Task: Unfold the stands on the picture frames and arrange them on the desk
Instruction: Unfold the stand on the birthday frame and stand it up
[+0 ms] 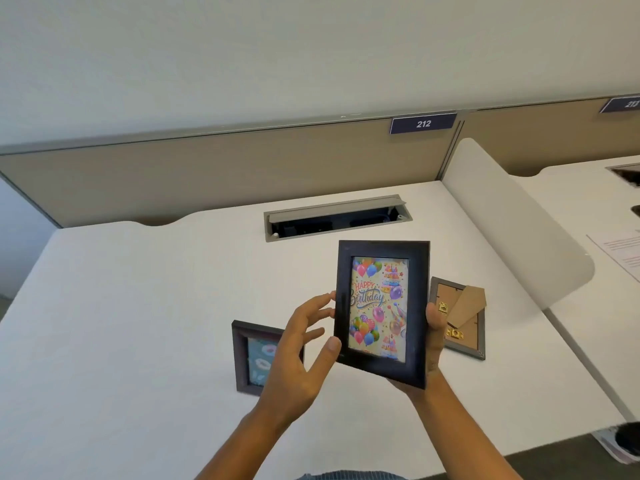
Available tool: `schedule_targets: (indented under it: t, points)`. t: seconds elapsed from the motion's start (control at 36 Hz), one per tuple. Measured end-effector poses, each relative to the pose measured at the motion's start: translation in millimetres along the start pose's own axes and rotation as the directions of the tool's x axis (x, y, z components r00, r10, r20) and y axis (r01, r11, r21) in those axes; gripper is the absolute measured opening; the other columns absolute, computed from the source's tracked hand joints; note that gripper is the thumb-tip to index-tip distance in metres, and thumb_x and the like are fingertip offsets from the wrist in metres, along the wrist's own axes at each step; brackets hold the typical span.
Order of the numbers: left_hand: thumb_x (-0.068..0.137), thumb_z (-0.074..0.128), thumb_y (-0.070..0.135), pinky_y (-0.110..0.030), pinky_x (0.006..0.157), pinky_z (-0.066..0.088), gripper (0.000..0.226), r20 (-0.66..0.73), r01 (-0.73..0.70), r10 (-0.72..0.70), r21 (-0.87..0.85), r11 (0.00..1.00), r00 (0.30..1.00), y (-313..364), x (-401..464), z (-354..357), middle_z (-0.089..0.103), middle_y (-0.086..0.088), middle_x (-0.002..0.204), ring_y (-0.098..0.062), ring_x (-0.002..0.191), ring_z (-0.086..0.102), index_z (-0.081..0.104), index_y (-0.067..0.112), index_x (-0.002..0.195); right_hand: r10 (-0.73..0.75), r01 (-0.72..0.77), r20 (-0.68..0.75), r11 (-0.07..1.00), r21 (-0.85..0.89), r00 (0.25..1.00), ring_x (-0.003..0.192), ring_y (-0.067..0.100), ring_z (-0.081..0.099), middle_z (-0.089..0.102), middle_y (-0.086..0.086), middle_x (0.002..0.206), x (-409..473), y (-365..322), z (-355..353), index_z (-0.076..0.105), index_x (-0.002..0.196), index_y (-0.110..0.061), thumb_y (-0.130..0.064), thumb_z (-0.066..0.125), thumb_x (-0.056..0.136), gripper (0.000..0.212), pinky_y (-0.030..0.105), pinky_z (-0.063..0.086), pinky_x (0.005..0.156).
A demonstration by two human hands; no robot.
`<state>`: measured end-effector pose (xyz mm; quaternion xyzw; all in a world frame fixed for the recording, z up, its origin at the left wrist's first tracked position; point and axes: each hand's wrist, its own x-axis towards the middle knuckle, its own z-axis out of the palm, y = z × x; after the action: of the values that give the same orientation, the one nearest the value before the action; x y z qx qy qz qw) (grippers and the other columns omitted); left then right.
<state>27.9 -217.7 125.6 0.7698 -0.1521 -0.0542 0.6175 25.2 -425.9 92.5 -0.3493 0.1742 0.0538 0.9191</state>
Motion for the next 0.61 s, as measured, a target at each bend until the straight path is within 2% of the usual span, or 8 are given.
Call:
schedule_targets:
  t: [0.06,0.14,0.22,0.28,0.36,0.42,0.53,0.61]
  points:
    - [0.098,0.057,0.063,-0.024,0.111,0.048,0.066,0.013,0.002,-0.002,0.012,1.000,1.000,-2,2,1,0.048,0.016,0.160,-0.014,0.148,0.048,0.040,0.036,0.156,-0.009,0.014,0.107,0.999,-0.046,0.994,0.087,0.032,0.084,0.084,0.012,0.101,-2,-6,8,0.060,0.130,-0.010,-0.066,0.105,0.018,0.133,0.045,0.071,0.069]
    - [0.098,0.058,0.064,-0.034,0.114,0.047,0.068,0.046,0.006,-0.006,-0.001,1.000,0.999,-3,4,3,0.046,0.017,0.162,-0.012,0.149,0.047,0.037,0.038,0.158,-0.070,0.134,0.182,0.921,-0.366,0.981,0.116,0.029,0.076,0.082,0.001,0.121,1,-10,12,0.052,0.141,-0.016,-0.076,0.098,0.040,0.126,0.039,0.068,0.086]
    - [0.103,0.059,0.054,-0.035,0.113,0.048,0.065,0.075,-0.020,0.023,-0.044,0.999,0.997,1,8,5,0.046,0.013,0.163,-0.016,0.148,0.049,0.036,0.035,0.160,-0.195,0.304,0.235,0.684,-0.664,0.952,0.140,0.032,0.060,0.065,0.003,0.151,3,-18,12,0.048,0.158,-0.025,-0.081,0.084,0.065,0.114,0.050,0.056,0.112]
    - [0.103,0.059,0.052,-0.027,0.110,0.050,0.061,0.088,-0.029,0.035,-0.071,0.997,0.996,5,10,8,0.049,0.015,0.160,-0.013,0.144,0.053,0.036,0.040,0.159,-0.222,0.375,0.303,0.505,-0.777,0.927,0.147,0.030,0.054,0.056,0.001,0.160,5,-22,9,0.042,0.164,-0.030,-0.079,0.079,0.074,0.109,0.048,0.050,0.115]
    - [0.098,0.058,0.065,-0.008,0.096,0.050,0.048,0.082,-0.022,0.027,-0.071,0.997,0.996,13,14,11,0.060,0.032,0.141,0.002,0.131,0.060,0.044,0.062,0.144,-0.267,0.453,0.387,0.261,-0.853,0.883,0.149,0.026,0.049,0.047,-0.005,0.164,11,-22,-3,0.034,0.168,-0.026,-0.069,0.086,0.076,0.114,0.047,0.054,0.112]
    - [0.093,0.058,0.072,-0.005,0.087,0.051,0.034,0.053,-0.005,0.009,-0.062,0.998,0.999,14,15,15,0.068,0.036,0.123,0.006,0.119,0.066,0.052,0.070,0.127,-0.299,0.475,0.420,0.139,-0.869,0.857,0.150,0.026,0.047,0.042,-0.008,0.166,14,-20,-11,0.032,0.168,-0.026,-0.070,0.089,0.072,0.120,0.051,0.054,0.112]
    - [0.090,0.064,0.070,-0.010,0.073,0.057,0.021,-0.059,-0.004,0.000,-0.058,0.998,0.998,11,16,22,0.077,0.024,0.097,-0.001,0.096,0.075,0.067,0.054,0.102,-0.327,0.486,0.455,0.016,-0.874,0.829,0.152,0.022,0.044,0.038,-0.014,0.168,14,-16,-19,0.034,0.168,-0.033,-0.074,0.091,0.066,0.124,0.054,0.053,0.112]
    - [0.096,0.070,0.045,-0.011,0.068,0.058,0.004,-0.105,0.015,-0.017,-0.023,1.000,0.994,4,18,28,0.077,0.023,0.088,-0.001,0.086,0.077,0.067,0.043,0.098,-0.329,0.486,0.472,-0.045,-0.873,0.818,0.151,0.020,0.043,0.037,-0.016,0.168,14,-13,-23,0.034,0.168,-0.035,-0.075,0.092,0.065,0.125,0.053,0.051,0.113]
